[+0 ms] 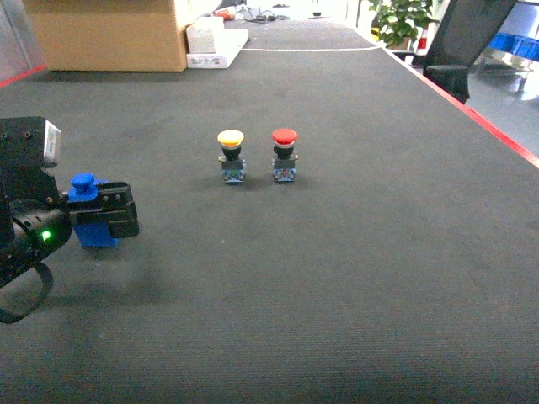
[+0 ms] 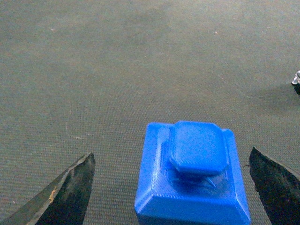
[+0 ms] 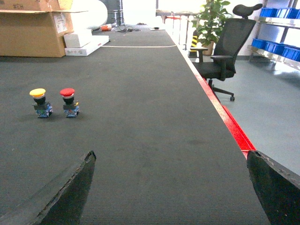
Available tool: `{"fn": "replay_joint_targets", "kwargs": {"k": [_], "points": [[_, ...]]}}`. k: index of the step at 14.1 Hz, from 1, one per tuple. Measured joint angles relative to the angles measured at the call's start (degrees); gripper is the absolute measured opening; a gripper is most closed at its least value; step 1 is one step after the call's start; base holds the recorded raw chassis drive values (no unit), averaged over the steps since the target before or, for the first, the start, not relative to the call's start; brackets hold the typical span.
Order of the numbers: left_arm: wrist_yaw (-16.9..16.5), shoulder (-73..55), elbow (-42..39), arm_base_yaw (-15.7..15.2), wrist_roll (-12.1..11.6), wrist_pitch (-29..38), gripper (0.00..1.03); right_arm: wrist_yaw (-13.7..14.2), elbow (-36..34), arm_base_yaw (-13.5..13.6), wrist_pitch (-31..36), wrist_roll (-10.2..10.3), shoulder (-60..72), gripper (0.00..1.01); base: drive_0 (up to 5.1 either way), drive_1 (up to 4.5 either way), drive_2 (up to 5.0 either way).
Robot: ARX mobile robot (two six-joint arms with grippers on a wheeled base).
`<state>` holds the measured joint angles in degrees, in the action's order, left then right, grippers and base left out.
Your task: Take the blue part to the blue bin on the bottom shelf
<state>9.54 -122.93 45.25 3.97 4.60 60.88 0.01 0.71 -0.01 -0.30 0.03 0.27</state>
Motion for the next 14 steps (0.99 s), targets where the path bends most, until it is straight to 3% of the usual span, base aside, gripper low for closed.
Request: {"fn": "replay_joint_targets", "kwargs": {"k": [2,4,7,10,14], "points": [[0.1,-1.0,1.8,0.1,-0.1,-0.4,0.77,0.0,0.0,0.0,0.0,0.0,0.0,0.98,0.0,0.0,0.0],[0.0,-2.6,3.3,-0.1,-0.1,-1.0,0.82,0.0,0.0,0.0,0.0,0.0,0.0,0.98,0.0,0.0,0.0],[-0.4,-3.3,3.9,-0.8,-0.1,-1.2,0.49,0.0,0.0,0.0,0.0,0.0,0.0,0.98,0.0,0.0,0.0],[-2.5,-3.3,3.9,-1.4,-0.1,0.0,0.45,0.0,0.0,0.0,0.0,0.0,0.0,0.98,0.0,0.0,0.0],[-2.2,-2.7,1.2,-1.0,-0.5,2.5,0.44,0.0,0.0,0.0,0.0,0.0,0.0,0.98,0.0,0.0,0.0]]}}
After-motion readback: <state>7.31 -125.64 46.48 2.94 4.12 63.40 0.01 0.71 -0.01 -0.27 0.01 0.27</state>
